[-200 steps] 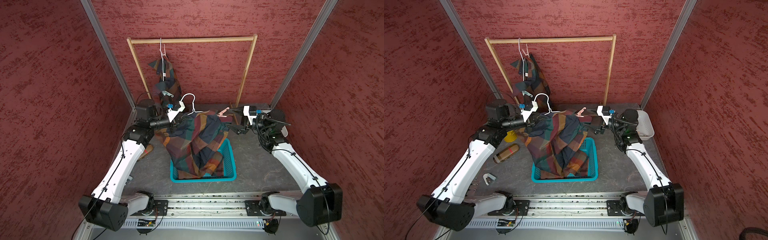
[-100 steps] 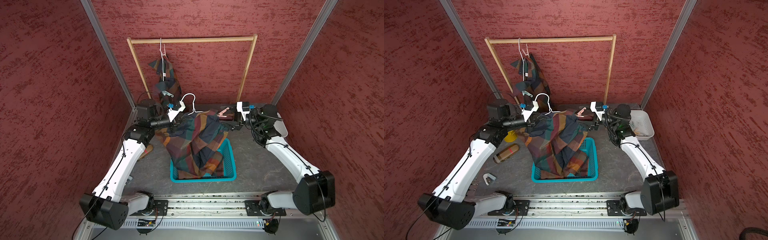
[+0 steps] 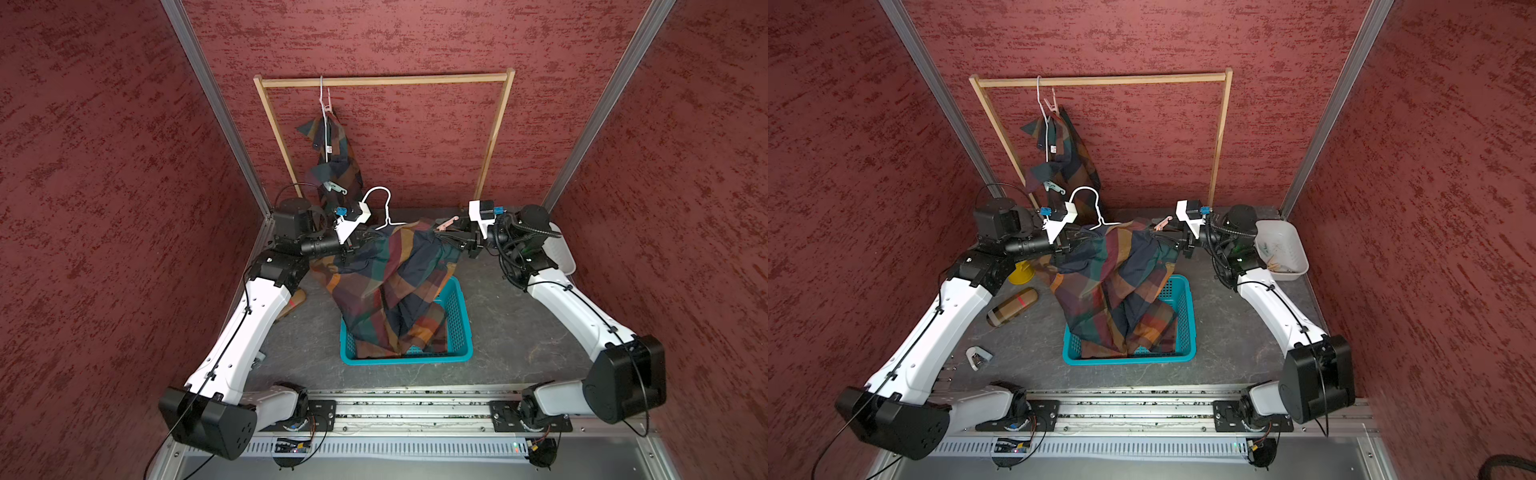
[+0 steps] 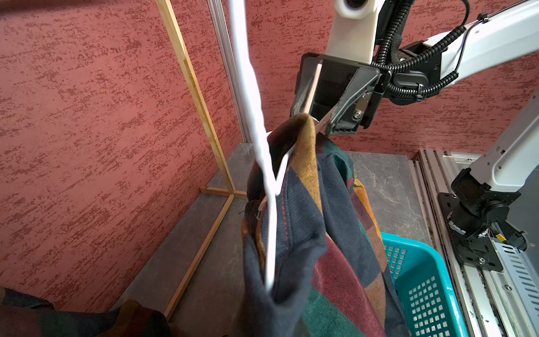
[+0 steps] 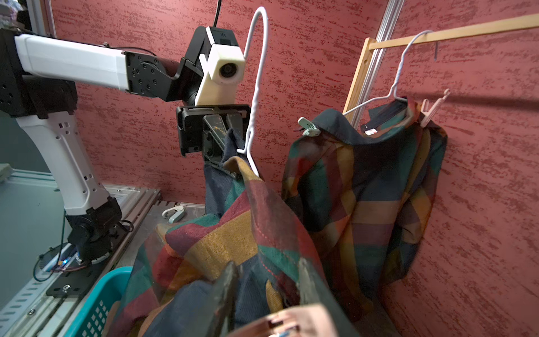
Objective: Remove the clothespins securing long-sleeve shirts to the hanger
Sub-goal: Remove the clamp from the hanger.
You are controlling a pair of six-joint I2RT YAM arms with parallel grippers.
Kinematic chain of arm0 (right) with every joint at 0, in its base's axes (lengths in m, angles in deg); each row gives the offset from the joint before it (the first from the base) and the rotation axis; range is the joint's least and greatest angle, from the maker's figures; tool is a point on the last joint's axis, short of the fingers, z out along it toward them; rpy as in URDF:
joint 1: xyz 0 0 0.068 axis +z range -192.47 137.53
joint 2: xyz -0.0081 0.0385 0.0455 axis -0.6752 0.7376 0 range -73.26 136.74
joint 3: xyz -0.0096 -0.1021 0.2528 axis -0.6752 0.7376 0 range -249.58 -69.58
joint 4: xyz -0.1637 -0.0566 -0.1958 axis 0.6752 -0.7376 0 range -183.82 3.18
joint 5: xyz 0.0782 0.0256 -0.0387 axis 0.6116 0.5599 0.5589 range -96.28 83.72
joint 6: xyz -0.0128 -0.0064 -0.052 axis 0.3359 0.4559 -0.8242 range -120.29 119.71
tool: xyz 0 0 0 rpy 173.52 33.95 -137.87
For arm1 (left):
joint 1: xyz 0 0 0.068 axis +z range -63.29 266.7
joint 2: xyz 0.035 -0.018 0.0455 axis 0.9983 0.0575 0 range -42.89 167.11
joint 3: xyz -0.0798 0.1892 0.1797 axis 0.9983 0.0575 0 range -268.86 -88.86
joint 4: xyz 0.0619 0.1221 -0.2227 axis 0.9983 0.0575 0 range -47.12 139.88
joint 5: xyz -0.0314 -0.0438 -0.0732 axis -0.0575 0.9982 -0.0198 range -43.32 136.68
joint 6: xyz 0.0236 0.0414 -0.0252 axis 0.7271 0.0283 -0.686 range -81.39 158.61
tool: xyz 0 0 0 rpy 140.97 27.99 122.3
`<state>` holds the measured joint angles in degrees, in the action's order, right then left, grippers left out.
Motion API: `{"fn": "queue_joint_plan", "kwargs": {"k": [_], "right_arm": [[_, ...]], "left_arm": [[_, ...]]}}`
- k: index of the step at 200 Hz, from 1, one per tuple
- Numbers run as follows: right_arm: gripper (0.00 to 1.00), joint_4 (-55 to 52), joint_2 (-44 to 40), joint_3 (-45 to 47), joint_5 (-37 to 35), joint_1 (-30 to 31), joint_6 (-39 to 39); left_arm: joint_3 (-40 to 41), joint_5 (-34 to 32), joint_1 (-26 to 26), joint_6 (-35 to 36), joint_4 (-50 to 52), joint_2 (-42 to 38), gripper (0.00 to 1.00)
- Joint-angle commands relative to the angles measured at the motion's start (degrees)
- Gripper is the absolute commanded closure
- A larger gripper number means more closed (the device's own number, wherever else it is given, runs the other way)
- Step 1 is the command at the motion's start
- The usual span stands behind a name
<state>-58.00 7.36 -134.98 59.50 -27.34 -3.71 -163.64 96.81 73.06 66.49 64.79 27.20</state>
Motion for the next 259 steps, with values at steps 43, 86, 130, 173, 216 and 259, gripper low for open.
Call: {"fn": "queue_joint_plan", "kwargs": {"k": [43,86,130,173,216,259], "right_arm": [[0.88,-2.1,0.0,-3.7,0.1,0.2,-0.1],[1.0,-6.2,-0.7,-5.1,-2.4,0.2,-1.8],[1.0,-12.8,-0.5,-8.0,-5.3,0.2,-3.5],[0.99,-14.2,0.3,-8.6,-4.7,0.2,-4.4],[0.69,-14.1,1.0,-8.7,-4.3,0.2,-4.3],[0.53,-14.7,0.9,-8.5,-4.5,0.2,-4.8]], "left_arm": [[-0.2,0.4,0.0,0.3,-0.3,0.3,1.0],[-0.7,-1.1,-0.5,1.4,1.2,1.1,1.0],[-1.8,-4.1,-1.6,3.2,4.2,2.9,1.0],[-1.9,-4.1,-1.6,3.3,4.1,2.7,1.0],[-2.1,-4.2,-1.7,3.4,4.4,2.3,1.0],[-2.1,-4.2,-1.7,3.5,4.5,2.2,1.0]]}}
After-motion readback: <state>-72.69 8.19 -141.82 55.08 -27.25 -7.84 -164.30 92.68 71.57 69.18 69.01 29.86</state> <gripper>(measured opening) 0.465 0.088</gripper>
